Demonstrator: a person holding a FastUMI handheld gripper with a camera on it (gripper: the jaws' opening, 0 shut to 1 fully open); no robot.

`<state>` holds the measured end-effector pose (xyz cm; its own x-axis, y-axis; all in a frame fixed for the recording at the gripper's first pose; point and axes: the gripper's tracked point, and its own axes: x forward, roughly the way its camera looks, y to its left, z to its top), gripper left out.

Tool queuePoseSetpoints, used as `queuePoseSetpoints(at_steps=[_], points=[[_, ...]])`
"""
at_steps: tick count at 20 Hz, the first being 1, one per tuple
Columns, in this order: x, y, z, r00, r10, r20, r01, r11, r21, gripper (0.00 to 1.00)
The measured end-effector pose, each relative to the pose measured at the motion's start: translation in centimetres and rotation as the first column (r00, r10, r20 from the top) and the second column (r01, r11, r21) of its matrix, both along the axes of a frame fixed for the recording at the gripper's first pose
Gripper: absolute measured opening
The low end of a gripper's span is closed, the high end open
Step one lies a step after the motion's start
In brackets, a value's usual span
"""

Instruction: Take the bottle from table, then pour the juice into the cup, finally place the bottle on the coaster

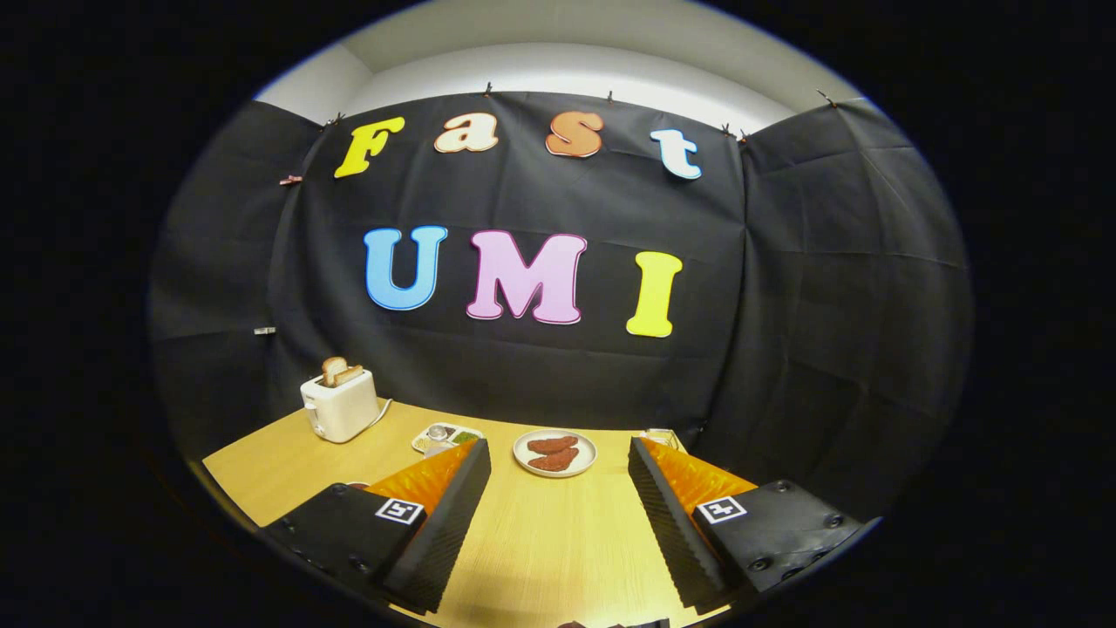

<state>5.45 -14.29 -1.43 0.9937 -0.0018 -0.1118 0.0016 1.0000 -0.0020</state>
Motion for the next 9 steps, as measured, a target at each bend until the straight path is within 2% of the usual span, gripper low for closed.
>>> queuePoseSetpoints(at_steps=[9], points=[[-2.7, 3.6, 2.7, 0.997, 0.045, 0.056, -0.044, 0.999, -0.021, 0.97]])
